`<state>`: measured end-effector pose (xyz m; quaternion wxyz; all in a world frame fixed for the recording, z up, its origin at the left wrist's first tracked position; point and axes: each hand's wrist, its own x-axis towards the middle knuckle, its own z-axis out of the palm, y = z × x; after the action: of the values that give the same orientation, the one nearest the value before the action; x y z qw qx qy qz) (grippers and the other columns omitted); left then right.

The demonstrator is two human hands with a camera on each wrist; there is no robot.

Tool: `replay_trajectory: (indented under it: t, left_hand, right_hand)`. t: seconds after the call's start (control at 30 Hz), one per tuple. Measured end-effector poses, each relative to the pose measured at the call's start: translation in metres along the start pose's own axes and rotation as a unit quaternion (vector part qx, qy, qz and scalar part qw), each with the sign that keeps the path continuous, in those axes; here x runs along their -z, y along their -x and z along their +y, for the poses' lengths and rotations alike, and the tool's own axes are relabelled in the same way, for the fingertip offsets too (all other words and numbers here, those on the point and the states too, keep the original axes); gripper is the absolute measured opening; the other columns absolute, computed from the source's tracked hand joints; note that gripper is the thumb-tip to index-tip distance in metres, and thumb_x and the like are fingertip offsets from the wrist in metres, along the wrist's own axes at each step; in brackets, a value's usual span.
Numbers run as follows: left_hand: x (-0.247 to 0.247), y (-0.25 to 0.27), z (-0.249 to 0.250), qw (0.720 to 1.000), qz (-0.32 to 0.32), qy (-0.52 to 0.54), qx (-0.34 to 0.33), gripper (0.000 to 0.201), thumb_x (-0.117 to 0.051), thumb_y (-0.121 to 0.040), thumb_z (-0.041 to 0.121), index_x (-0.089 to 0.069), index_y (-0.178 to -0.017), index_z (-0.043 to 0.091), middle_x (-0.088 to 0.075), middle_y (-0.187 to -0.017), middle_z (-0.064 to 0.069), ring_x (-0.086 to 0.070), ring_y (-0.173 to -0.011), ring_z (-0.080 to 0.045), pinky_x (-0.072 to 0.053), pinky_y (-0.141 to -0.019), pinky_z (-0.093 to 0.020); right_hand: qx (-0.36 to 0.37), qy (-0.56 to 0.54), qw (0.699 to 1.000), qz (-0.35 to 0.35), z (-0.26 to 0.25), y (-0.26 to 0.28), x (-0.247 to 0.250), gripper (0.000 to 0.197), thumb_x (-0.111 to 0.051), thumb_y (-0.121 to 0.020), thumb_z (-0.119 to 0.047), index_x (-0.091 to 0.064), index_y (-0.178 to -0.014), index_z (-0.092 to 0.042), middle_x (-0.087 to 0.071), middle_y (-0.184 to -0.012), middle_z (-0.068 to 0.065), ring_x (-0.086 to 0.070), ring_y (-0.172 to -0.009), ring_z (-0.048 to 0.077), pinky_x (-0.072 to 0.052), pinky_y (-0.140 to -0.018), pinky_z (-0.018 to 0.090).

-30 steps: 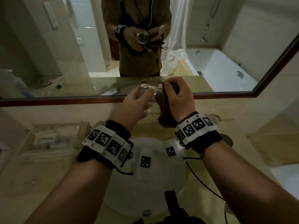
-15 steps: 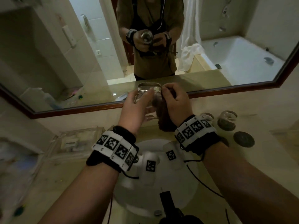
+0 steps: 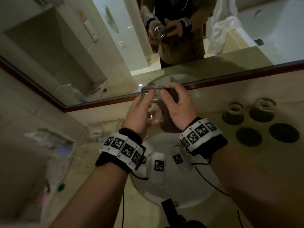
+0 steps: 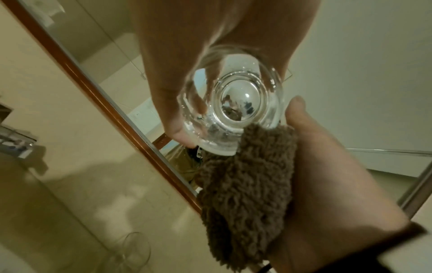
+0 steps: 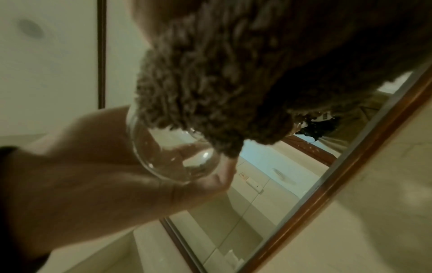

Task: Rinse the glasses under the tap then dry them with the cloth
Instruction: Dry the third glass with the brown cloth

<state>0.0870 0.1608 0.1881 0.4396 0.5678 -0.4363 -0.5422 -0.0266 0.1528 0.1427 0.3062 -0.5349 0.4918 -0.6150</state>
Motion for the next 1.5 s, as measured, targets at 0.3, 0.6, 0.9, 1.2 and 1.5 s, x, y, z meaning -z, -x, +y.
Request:
replay_trajectory:
  t: [0.3,0.6,0.9,1.2,1.5]
  left_hand:
    - [0.003,-0.002,-0.007,0.993,-0.027,0.105,0.038,0.053,-0.053,-0.093,0.046,-0.054,-0.132,0.011,-0.067,-0.096,-0.004,-0.068,-0.082,-0.021,-0.056,-0.066,-0.036]
    - [-0.007,-0.012,0.003,0.998,0.001,-0.068,-0.005,0.033,-0.065,-0.087,0.045,-0.061,-0.113,0.025,-0.064,-0.116,-0.009,-0.065,-0.092,-0.022,-0.052,-0.077,-0.041]
    - [-0.014,-0.024,0.004,0.998,-0.014,-0.018,-0.051,0.06,-0.069,-0.08,0.042,-0.05,-0.132,0.019,-0.07,-0.108,-0.011,-0.069,-0.085,-0.027,-0.055,-0.065,-0.038]
    - [-0.021,-0.028,0.015,0.997,0.005,-0.026,-0.073,0.04,-0.062,-0.09,0.039,-0.056,-0.125,0.021,-0.07,-0.099,-0.006,-0.066,-0.08,-0.02,-0.05,-0.062,-0.031]
    - [-0.017,-0.026,0.022,0.991,-0.047,-0.113,-0.059,0.04,-0.058,-0.088,0.05,-0.06,-0.124,0.032,-0.064,-0.103,0.005,-0.06,-0.092,-0.016,-0.048,-0.076,-0.033]
  right_hand:
    - [0.064,0.054,0.996,0.012,0.013,0.006,-0.003,0.019,-0.05,-0.094,-0.029,-0.06,-0.106,-0.018,-0.043,-0.114,-0.001,-0.047,-0.085,0.002,-0.039,-0.074,0.009]
    - [0.063,0.035,0.997,0.035,0.02,-0.014,-0.002,0.008,-0.053,-0.092,-0.018,-0.058,-0.097,-0.013,-0.051,-0.1,0.001,-0.047,-0.078,-0.001,-0.036,-0.076,0.004]
    - [0.027,-0.012,0.998,0.051,0.023,-0.024,0.003,0.008,-0.048,-0.093,-0.021,-0.055,-0.094,-0.019,-0.058,-0.094,0.001,-0.053,-0.084,0.009,-0.039,-0.072,0.011]
    - [0.097,-0.001,0.994,0.06,0.007,-0.029,0.011,0.007,-0.053,-0.089,-0.021,-0.059,-0.09,-0.019,-0.059,-0.092,0.003,-0.054,-0.085,0.012,-0.042,-0.078,0.018]
    - [0.012,-0.015,0.998,0.056,0.017,-0.036,0.015,0.008,-0.051,-0.094,-0.013,-0.058,-0.091,-0.014,-0.059,-0.087,-0.003,-0.055,-0.08,0.006,-0.041,-0.072,0.01]
